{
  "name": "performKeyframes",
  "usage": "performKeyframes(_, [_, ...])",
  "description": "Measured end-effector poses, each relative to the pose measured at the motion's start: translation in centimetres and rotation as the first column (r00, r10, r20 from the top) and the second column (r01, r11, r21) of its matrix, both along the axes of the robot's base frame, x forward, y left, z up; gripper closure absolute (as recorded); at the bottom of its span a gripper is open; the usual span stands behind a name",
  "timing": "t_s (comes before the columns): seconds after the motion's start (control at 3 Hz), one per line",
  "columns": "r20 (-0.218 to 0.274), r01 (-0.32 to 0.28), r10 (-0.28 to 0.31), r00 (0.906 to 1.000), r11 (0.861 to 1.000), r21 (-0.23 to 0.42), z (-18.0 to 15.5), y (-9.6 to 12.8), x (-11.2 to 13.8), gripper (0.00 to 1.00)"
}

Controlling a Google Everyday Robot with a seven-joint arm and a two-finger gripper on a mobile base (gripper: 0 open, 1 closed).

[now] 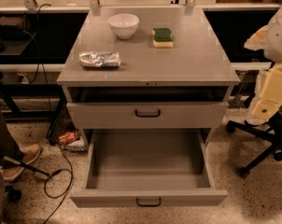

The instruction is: Place redbull can into middle drawer

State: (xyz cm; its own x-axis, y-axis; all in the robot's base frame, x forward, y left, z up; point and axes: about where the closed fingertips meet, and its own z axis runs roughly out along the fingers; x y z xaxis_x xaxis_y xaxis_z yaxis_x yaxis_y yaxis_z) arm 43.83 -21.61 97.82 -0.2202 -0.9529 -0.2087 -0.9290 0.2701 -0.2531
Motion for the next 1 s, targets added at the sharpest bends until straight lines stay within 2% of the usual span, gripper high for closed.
performKeyframes(0.33, [0.008,-0.003,0.003,1.0,1.0,0.01,0.1,0.4,0.6,0.0])
performKeyframes(0.67, [0.044,-0.023,0.02,0.9988,0.996,0.083,0.6,3.6,5.1,0.0])
performKeyframes(1.0, [0.069,-0.01,-0.007,0.9976,0.97,0.242,0.7,10.3,11.6,0.0])
